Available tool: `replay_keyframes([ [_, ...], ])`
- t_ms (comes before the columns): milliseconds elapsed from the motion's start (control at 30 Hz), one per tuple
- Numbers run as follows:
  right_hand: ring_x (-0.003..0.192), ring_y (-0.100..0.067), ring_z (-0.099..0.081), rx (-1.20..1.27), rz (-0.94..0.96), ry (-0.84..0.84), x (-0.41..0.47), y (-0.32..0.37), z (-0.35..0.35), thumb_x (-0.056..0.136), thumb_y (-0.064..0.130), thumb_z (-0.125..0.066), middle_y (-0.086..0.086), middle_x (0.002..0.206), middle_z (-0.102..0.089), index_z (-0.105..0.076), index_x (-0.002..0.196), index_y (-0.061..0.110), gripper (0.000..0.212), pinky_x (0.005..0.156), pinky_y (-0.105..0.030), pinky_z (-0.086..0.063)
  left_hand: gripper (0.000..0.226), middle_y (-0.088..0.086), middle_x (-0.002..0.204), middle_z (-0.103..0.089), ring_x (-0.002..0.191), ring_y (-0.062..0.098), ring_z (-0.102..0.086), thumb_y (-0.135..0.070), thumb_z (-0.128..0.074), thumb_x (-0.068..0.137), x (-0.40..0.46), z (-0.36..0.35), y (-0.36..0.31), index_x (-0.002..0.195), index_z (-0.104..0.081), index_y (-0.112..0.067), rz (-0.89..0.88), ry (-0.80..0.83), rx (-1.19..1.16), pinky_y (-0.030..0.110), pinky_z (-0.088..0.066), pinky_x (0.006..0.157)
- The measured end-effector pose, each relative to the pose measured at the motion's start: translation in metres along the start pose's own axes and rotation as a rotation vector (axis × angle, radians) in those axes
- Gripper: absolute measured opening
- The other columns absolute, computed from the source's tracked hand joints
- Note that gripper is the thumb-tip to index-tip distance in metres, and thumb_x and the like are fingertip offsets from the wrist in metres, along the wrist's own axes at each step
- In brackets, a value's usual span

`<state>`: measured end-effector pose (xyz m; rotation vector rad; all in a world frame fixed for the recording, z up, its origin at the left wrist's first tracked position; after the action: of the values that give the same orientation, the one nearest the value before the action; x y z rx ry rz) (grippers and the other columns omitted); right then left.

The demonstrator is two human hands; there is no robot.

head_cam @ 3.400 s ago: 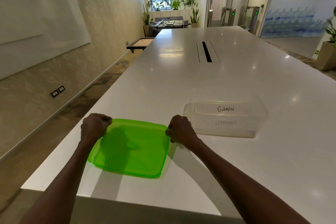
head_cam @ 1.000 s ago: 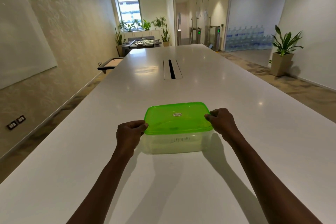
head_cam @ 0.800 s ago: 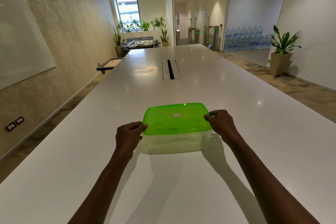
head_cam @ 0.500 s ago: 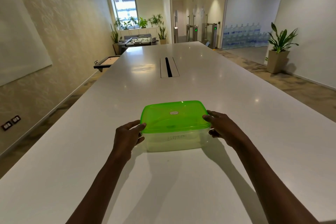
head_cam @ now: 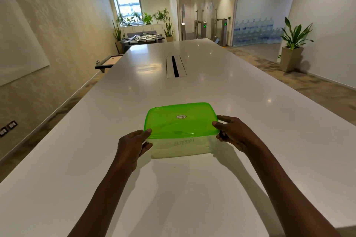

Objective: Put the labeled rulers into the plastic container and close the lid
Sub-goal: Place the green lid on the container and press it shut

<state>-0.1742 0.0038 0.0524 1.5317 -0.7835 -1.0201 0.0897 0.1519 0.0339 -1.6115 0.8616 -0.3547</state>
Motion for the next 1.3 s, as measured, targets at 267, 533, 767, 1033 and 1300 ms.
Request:
replay_keyframes([
  [267, 0.046, -0.014, -0.051, -0.014, -0.006, 0.017, 0.006, -0.004, 0.003, 0.093, 0.01, -0.062, -0.007, 0.063, -0.058, -0.053, 0.133, -0.004, 0.043, 0.045, -0.021, -0.048, 0.031, 0.015, 0.085, -0.053, 0.072, 0.021, -0.058, -0.009, -0.082, 0.069, -0.002, 0.004, 0.001, 0.081, -0.059, 0.008, 0.094, -0.034, -0.115, 0.027, -0.058, 0.057],
  [533, 0.05, -0.016, -0.049, -0.038, 0.003, 0.032, 0.004, -0.003, 0.003, 0.094, 0.009, -0.06, -0.01, 0.068, -0.057, -0.057, 0.128, -0.005, 0.037, 0.044, -0.019, -0.048, 0.022, 0.012, 0.071, -0.05, 0.064, 0.023, -0.056, -0.001, -0.078, 0.073, -0.005, -0.003, -0.003, 0.073, -0.058, 0.007, 0.075, -0.076, -0.052, 0.027, -0.058, 0.051],
  [767, 0.051, -0.017, -0.047, -0.057, 0.005, 0.041, 0.004, -0.002, 0.004, 0.095, 0.008, -0.059, -0.006, 0.061, -0.057, -0.061, 0.122, -0.001, 0.029, 0.044, -0.019, -0.049, 0.02, 0.012, 0.072, -0.052, 0.065, 0.022, -0.056, 0.001, -0.075, 0.075, -0.004, -0.004, -0.006, 0.073, -0.057, 0.008, 0.089, -0.081, -0.01, 0.027, -0.057, 0.049],
  [1033, 0.051, -0.02, -0.046, -0.278, 0.018, -0.036, 0.04, 0.009, 0.008, 0.088, 0.024, -0.069, -0.018, 0.078, -0.054, -0.065, 0.101, -0.01, 0.036, 0.05, -0.024, -0.043, 0.027, 0.015, 0.084, -0.052, 0.071, 0.025, -0.058, -0.01, -0.076, 0.077, -0.001, 0.006, -0.018, 0.093, -0.062, 0.007, 0.216, 0.084, 0.087, 0.034, -0.061, 0.058],
  [1300, 0.063, -0.023, -0.054, -0.218, 0.012, -0.183, 0.092, 0.027, -0.015, 0.086, 0.028, -0.072, -0.012, 0.075, -0.051, -0.047, 0.079, 0.005, 0.035, 0.058, -0.031, -0.046, 0.08, 0.027, 0.125, -0.056, 0.113, 0.037, -0.056, -0.027, -0.077, 0.057, 0.001, -0.016, -0.038, 0.128, -0.052, -0.001, -0.097, -0.051, 0.707, 0.038, -0.049, 0.087],
])
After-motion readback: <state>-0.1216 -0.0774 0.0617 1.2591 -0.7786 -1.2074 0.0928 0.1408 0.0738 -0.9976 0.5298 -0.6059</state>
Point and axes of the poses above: each hand's wrist, its own x-axis towards the middle knuckle, its own z-axis out of the back of the hand, y = z × x, the point moved 1 cm from there along x, towards the middle knuckle
